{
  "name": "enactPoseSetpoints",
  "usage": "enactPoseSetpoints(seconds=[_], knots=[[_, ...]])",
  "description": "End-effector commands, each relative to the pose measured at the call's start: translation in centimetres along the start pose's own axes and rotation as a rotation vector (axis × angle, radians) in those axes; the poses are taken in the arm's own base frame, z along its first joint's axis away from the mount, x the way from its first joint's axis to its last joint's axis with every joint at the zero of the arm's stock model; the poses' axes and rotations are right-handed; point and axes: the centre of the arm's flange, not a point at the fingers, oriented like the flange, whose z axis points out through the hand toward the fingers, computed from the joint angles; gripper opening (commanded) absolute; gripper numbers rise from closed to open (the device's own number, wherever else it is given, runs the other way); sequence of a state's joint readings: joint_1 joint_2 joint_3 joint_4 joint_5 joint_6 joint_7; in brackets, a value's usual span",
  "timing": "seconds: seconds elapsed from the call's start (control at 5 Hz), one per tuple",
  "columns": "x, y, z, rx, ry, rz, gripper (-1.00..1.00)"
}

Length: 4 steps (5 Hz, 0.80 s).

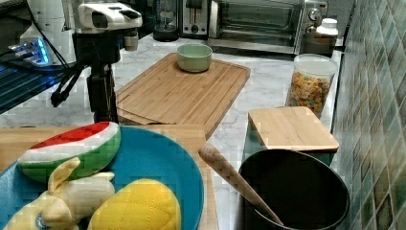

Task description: Open the drawer.

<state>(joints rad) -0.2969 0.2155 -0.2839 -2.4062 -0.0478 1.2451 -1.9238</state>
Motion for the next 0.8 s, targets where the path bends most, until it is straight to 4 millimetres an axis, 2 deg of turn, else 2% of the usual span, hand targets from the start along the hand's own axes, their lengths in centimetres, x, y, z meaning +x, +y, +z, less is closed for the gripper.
enactPoseSetpoints(seconds=[0.2,0.4,0.6,0.8], knots=[[-0.9,2.5,-0.6,0.253,-0.026,-0.199,1.0],[-1.1,0.5,-0.7,0.326,-0.019,-0.195,1.0],[-0.6,-2.6,-0.1,0.36,0.002,-0.144,1.0],[0.2,-6.6,0.2,0.368,0.038,-0.103,1.0]])
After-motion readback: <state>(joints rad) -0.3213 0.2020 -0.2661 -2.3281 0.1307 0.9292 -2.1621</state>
